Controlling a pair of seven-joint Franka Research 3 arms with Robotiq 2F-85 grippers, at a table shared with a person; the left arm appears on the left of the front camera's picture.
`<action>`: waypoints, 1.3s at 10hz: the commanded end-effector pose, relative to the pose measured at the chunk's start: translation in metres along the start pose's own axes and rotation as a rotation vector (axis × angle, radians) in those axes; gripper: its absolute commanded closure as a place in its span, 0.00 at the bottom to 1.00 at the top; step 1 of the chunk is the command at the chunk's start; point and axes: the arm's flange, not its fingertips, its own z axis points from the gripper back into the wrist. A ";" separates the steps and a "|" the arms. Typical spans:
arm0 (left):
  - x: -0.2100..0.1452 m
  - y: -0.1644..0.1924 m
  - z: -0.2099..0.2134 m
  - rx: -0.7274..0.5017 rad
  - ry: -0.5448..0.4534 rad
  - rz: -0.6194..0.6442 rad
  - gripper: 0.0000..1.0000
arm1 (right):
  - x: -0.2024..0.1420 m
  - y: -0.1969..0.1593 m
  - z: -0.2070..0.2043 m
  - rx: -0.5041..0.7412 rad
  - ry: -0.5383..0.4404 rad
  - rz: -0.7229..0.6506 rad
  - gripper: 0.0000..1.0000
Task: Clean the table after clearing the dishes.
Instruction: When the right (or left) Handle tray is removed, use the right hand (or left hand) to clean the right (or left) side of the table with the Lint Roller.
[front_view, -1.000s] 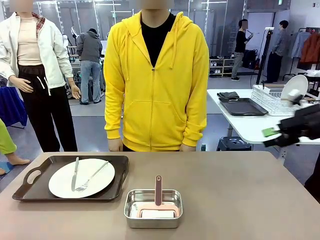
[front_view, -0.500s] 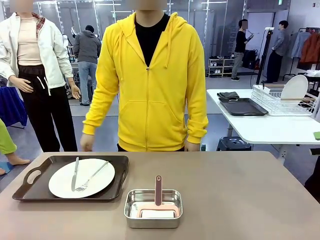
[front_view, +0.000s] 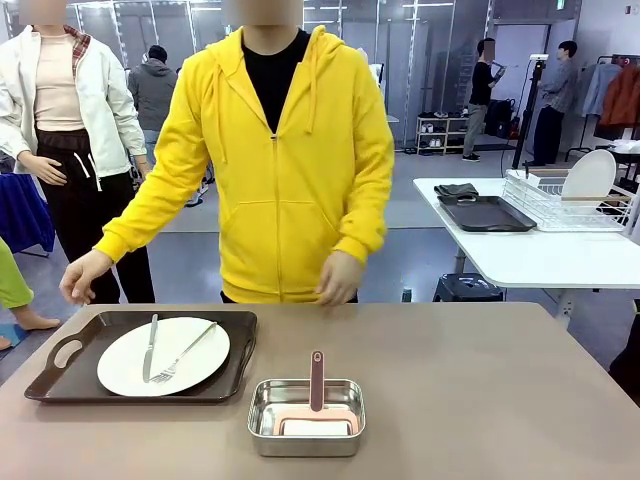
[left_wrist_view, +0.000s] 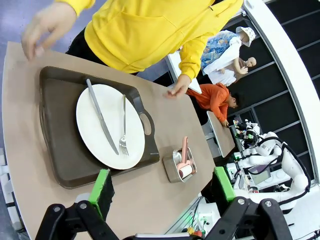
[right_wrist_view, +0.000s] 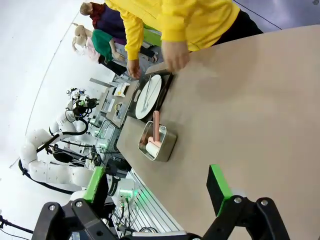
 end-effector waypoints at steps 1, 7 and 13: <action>-0.002 -0.001 0.004 -0.007 0.004 -0.011 0.00 | 0.002 0.001 -0.001 -0.002 0.016 0.020 0.00; -0.002 -0.001 0.004 -0.007 0.004 -0.011 0.00 | 0.002 0.001 -0.001 -0.002 0.016 0.020 0.00; -0.002 -0.001 0.004 -0.007 0.004 -0.011 0.00 | 0.002 0.001 -0.001 -0.002 0.016 0.020 0.00</action>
